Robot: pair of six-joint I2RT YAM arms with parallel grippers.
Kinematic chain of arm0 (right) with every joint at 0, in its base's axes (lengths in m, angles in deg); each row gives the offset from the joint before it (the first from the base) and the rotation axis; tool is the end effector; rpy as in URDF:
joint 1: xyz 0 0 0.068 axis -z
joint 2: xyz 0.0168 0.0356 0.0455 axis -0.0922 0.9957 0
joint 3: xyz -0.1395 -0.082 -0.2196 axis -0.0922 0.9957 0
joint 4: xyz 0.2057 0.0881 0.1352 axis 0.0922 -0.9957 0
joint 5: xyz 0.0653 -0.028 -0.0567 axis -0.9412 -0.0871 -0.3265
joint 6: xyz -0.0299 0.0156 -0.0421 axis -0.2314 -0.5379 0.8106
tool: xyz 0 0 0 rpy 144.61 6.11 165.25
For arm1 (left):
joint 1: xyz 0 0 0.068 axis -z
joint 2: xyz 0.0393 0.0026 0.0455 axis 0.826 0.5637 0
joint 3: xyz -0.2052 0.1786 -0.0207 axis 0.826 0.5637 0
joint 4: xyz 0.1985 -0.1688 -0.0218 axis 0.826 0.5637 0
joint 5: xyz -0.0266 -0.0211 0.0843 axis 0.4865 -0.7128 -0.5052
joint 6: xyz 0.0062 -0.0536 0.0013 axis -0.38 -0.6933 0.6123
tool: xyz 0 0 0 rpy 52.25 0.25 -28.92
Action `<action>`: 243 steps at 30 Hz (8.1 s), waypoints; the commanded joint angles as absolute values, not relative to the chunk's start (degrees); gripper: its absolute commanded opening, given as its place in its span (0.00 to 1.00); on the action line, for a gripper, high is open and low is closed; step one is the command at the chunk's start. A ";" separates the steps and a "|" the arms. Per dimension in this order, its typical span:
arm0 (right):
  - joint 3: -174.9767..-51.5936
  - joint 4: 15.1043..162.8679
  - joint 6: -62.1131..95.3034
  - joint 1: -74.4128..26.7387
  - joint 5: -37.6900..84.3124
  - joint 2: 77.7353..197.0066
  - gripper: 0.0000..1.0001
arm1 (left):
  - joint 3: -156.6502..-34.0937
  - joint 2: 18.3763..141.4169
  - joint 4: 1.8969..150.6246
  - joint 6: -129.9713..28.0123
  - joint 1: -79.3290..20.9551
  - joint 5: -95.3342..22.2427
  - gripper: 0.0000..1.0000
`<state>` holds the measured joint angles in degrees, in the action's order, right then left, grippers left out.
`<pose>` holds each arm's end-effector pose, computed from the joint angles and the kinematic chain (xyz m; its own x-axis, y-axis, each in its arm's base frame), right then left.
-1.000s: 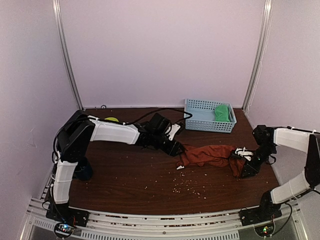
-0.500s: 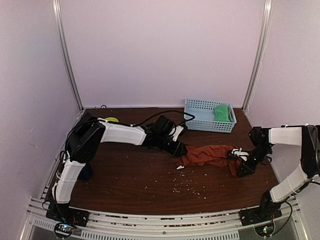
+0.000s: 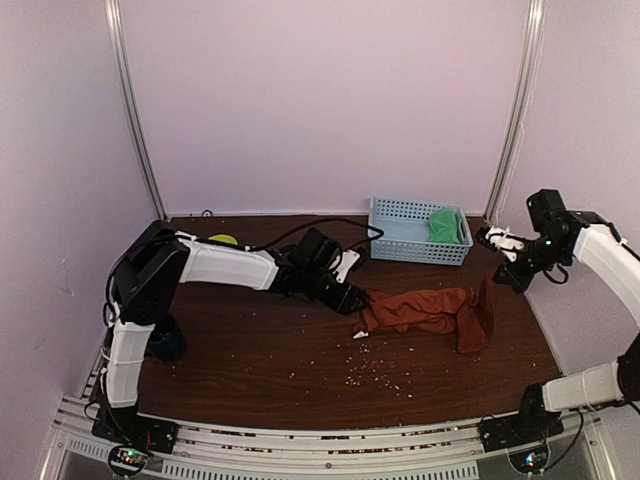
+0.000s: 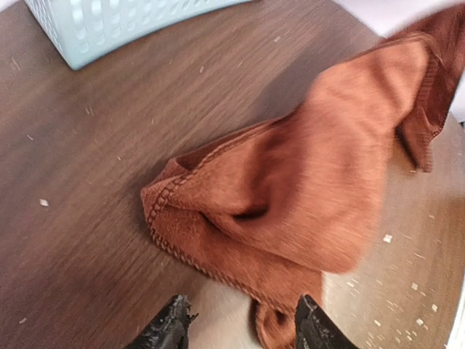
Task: Roll the towels
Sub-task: Pick up the towel from the center of the board, then place the towel at the center of the board, then pick up the towel from the center of the board, then flatten out the towel at the center of the board, then smooth out the towel at the center of the board.
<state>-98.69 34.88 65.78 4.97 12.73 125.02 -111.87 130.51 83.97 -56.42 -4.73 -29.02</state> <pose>0.2249 0.0123 0.2907 -0.5535 -0.6432 -0.5290 -0.7082 0.6978 -0.1075 0.2984 -0.3832 0.1523 -0.6659 0.3739 -0.6456 0.7090 0.5865 -0.3915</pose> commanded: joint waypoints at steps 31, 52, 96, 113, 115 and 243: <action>-101.02 50.62 48.18 7.04 23.70 117.81 0.00 | -128.04 144.01 89.16 -63.13 -8.40 -16.14 0.37; -131.42 51.21 42.74 16.89 12.78 128.77 0.00 | -126.04 97.42 114.90 -36.73 -11.32 -51.70 0.00; -98.21 37.68 63.90 15.18 0.44 137.73 0.00 | -91.62 113.94 97.39 -48.75 -19.18 -24.53 0.40; -104.73 38.41 60.81 15.18 0.22 137.77 0.00 | -96.43 107.29 106.32 -45.81 -20.02 -28.53 0.00; -109.40 38.72 59.19 15.23 0.68 137.68 0.00 | -99.70 104.45 109.31 -45.21 -20.95 -32.27 0.00; -74.60 31.69 76.18 2.41 27.53 124.32 0.31 | -51.82 73.00 124.18 -84.22 -10.57 -29.35 0.02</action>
<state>-72.68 36.15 74.68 2.13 27.18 126.70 -55.82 78.95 114.75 -77.62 -11.42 -30.26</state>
